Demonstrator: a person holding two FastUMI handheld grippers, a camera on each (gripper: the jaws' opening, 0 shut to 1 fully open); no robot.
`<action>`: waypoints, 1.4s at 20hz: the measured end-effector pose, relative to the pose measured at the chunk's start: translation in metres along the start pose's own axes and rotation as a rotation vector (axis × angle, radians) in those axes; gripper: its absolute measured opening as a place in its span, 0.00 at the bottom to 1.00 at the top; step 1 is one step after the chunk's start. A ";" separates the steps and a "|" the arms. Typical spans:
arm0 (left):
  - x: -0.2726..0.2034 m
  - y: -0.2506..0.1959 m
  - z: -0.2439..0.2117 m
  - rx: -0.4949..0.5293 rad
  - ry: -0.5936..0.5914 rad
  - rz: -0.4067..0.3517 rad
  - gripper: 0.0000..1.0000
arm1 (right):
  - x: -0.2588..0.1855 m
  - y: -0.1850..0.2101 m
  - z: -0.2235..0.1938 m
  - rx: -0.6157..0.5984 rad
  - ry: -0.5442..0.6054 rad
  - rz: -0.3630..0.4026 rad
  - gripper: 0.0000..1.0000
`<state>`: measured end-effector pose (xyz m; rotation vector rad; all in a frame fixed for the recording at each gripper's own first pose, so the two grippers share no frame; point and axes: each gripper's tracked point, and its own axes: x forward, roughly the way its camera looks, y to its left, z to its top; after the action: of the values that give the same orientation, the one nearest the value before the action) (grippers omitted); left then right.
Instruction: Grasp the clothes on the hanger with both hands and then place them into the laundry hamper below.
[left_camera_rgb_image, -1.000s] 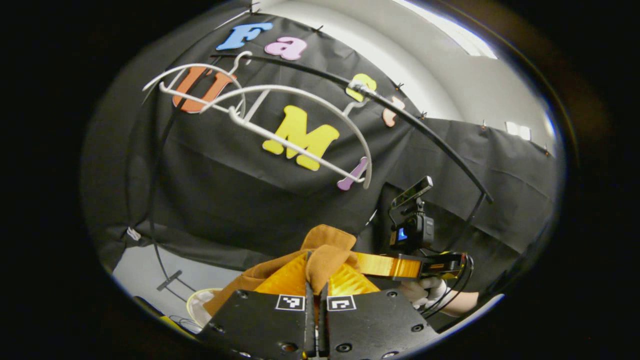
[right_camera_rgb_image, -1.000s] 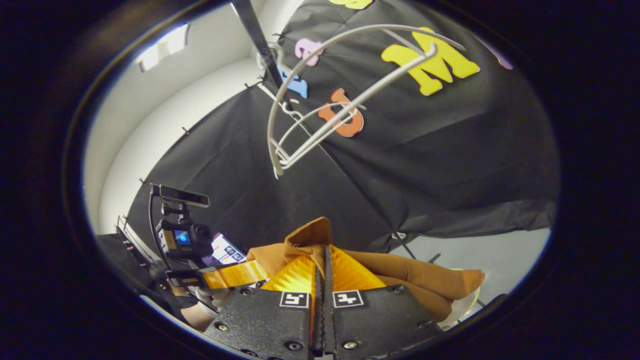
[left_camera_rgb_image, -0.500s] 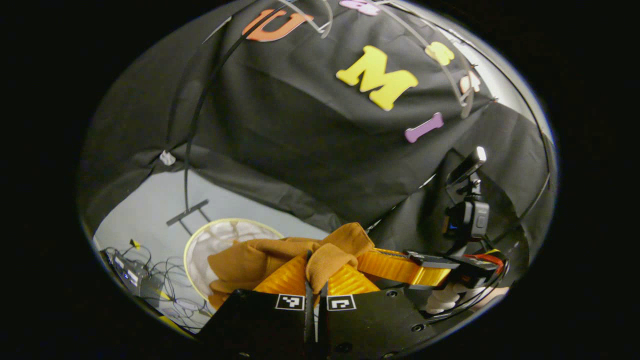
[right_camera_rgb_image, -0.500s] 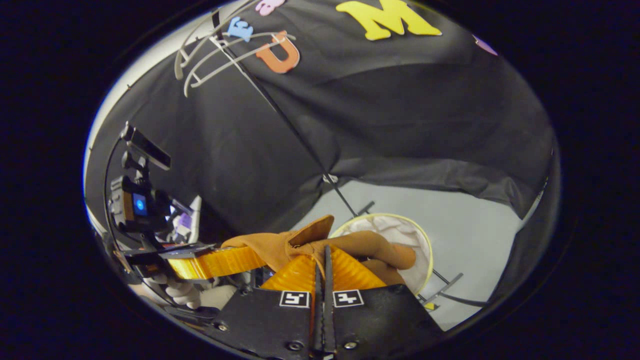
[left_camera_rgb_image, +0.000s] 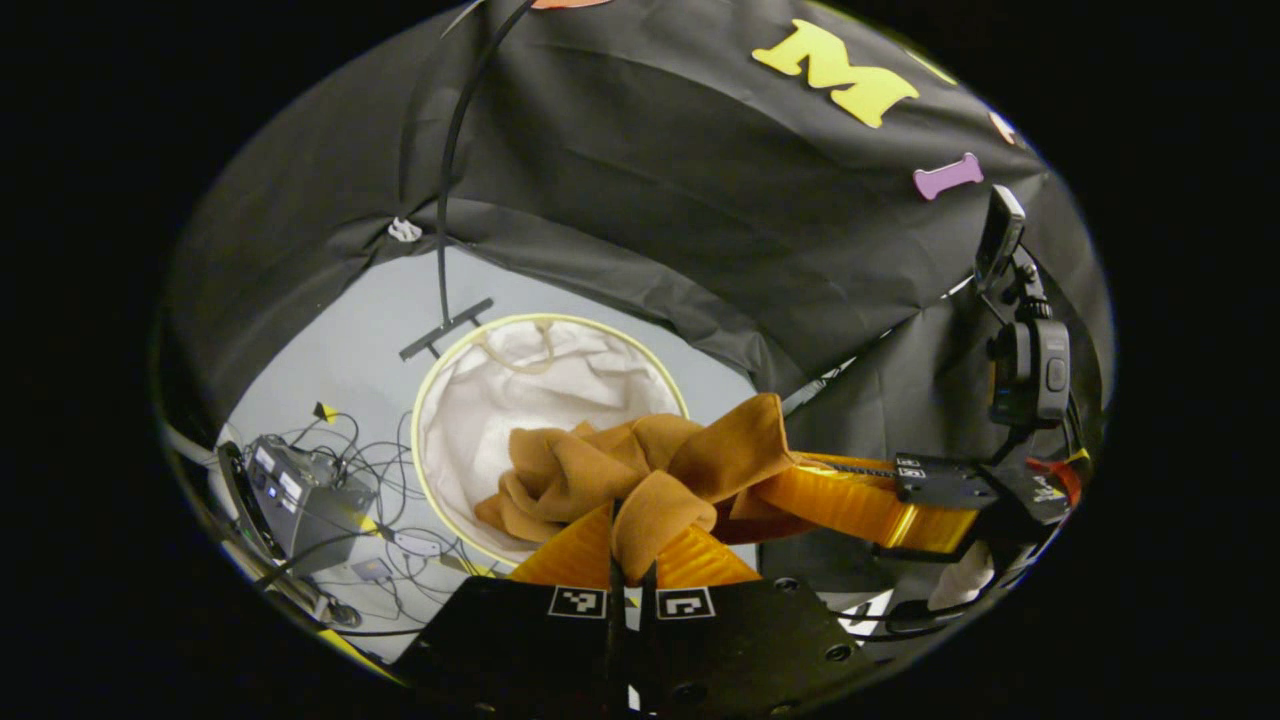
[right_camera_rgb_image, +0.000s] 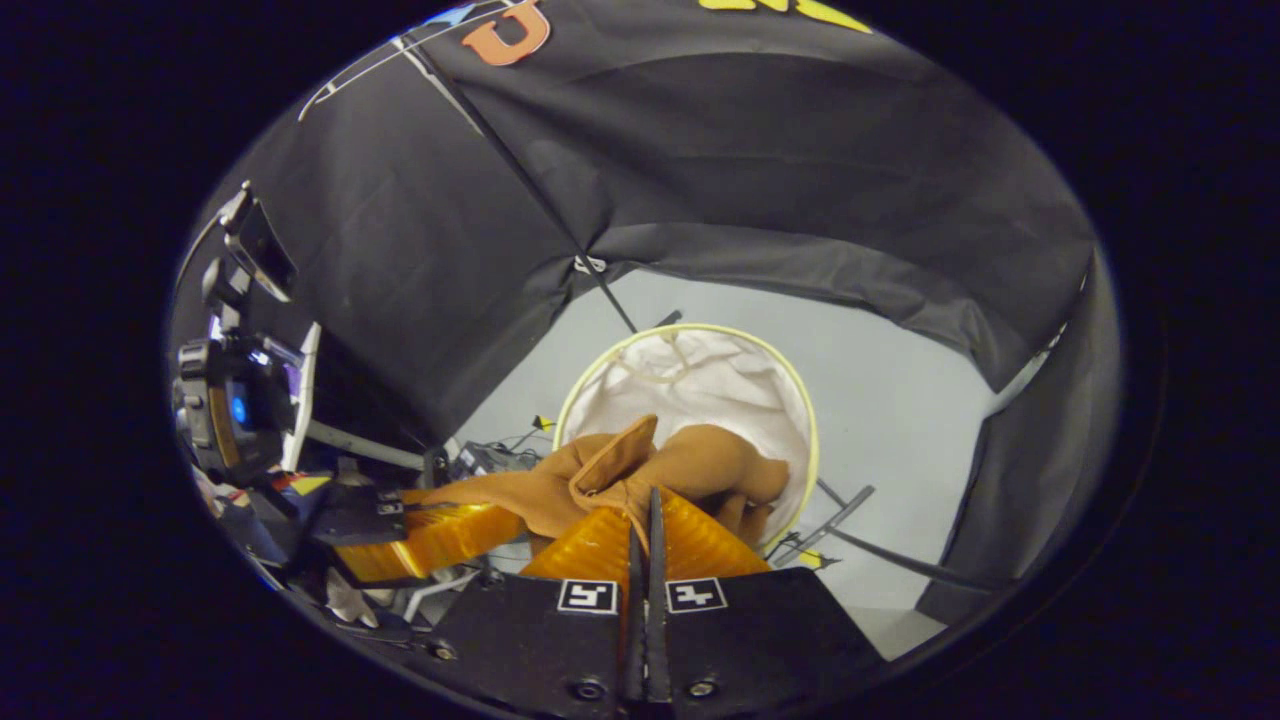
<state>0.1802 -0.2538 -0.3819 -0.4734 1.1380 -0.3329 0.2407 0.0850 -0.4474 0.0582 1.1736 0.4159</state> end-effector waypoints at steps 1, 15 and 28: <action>-0.001 -0.005 0.006 -0.004 -0.018 -0.026 0.28 | -0.004 0.003 0.004 0.012 -0.014 0.015 0.08; -0.088 0.026 0.064 0.224 -0.313 0.224 0.97 | -0.090 0.011 0.063 -0.139 -0.314 -0.182 0.75; -0.336 -0.050 0.135 0.445 -0.920 0.176 0.98 | -0.406 0.110 0.074 -0.171 -1.003 -0.339 1.00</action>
<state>0.1732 -0.1087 -0.0466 -0.0895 0.1876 -0.1670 0.1456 0.0588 -0.0316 -0.0771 0.1461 0.1363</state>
